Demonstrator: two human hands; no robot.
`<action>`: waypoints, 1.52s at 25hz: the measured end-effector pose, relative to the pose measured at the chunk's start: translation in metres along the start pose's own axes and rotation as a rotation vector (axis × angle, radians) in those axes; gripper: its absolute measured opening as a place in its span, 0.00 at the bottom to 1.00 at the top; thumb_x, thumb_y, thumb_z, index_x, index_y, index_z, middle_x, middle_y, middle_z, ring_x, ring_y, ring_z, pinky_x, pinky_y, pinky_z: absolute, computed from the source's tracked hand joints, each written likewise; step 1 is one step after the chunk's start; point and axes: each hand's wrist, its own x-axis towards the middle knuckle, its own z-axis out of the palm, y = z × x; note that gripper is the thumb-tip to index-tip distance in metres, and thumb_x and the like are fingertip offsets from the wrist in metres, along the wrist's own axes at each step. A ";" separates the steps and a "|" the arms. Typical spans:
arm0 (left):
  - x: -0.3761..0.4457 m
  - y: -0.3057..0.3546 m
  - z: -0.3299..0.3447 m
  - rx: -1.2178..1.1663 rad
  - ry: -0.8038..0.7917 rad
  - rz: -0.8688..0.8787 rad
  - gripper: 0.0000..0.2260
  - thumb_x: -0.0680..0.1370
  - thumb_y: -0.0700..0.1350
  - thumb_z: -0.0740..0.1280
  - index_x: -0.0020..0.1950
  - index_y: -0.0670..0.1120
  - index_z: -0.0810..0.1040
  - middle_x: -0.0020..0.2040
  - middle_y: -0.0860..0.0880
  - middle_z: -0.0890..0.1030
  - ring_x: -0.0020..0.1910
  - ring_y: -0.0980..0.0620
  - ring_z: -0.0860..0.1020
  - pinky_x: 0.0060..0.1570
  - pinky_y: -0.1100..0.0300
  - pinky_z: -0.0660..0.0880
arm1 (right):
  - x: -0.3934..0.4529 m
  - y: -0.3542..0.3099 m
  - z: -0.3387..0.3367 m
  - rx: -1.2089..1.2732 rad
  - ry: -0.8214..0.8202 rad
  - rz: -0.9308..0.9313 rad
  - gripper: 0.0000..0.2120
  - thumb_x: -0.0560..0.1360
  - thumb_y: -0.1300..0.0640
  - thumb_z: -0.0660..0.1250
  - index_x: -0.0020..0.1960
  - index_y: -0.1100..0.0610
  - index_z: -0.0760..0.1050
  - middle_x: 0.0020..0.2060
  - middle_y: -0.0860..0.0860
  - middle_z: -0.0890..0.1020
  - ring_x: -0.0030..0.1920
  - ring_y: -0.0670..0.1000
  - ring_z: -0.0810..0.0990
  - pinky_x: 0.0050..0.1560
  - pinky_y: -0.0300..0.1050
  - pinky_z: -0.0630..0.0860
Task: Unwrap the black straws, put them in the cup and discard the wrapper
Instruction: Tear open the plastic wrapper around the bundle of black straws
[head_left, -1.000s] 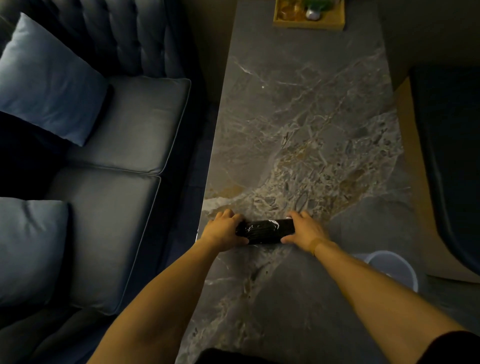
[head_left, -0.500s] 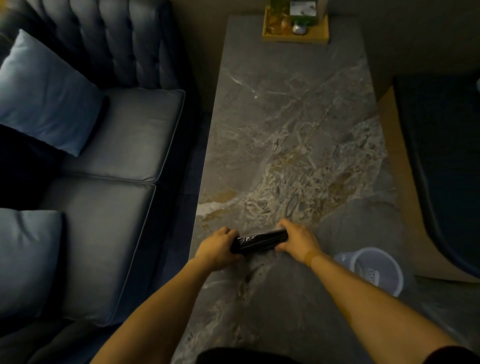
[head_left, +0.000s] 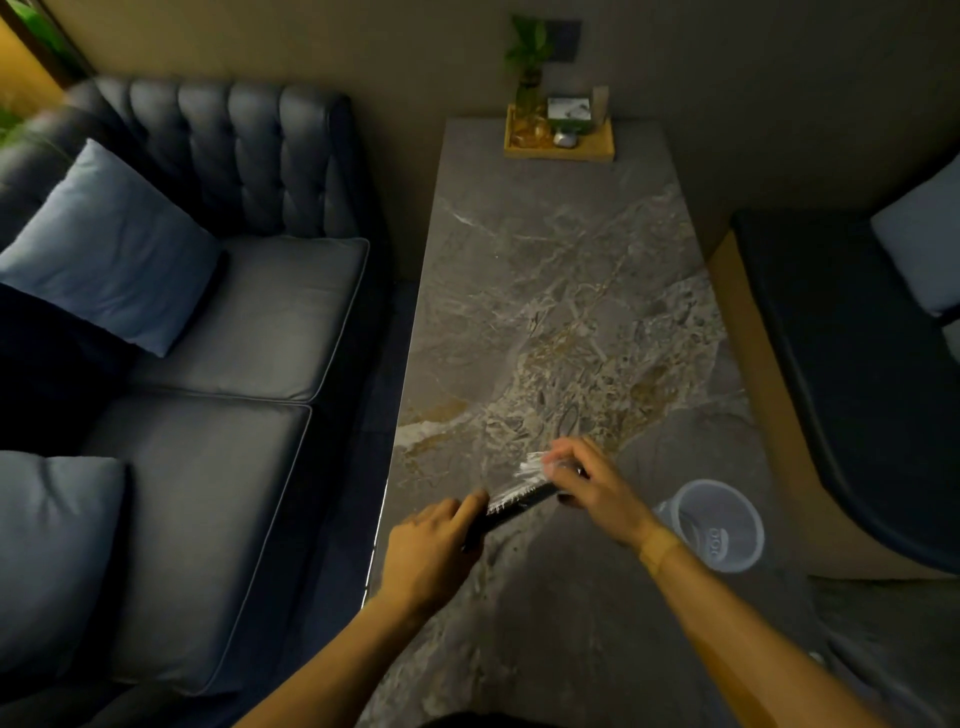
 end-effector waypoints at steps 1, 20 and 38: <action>-0.005 0.006 -0.001 0.015 0.039 0.007 0.23 0.68 0.50 0.75 0.59 0.55 0.70 0.38 0.51 0.82 0.31 0.48 0.80 0.24 0.58 0.74 | -0.004 0.000 0.006 0.085 0.094 0.037 0.02 0.75 0.51 0.68 0.46 0.49 0.78 0.54 0.52 0.77 0.54 0.52 0.78 0.54 0.49 0.78; -0.047 0.024 -0.042 -0.243 0.183 0.206 0.15 0.80 0.57 0.59 0.65 0.54 0.71 0.59 0.53 0.72 0.54 0.57 0.73 0.49 0.59 0.78 | -0.050 -0.025 0.030 0.646 0.032 0.132 0.07 0.73 0.65 0.68 0.47 0.59 0.85 0.46 0.59 0.87 0.50 0.60 0.85 0.47 0.49 0.81; 0.008 0.011 -0.085 -0.086 0.326 0.430 0.07 0.76 0.48 0.68 0.47 0.45 0.83 0.49 0.50 0.85 0.48 0.50 0.84 0.46 0.53 0.77 | -0.064 -0.052 0.054 0.628 -0.253 0.153 0.26 0.66 0.77 0.64 0.59 0.57 0.74 0.48 0.62 0.84 0.48 0.63 0.84 0.45 0.55 0.82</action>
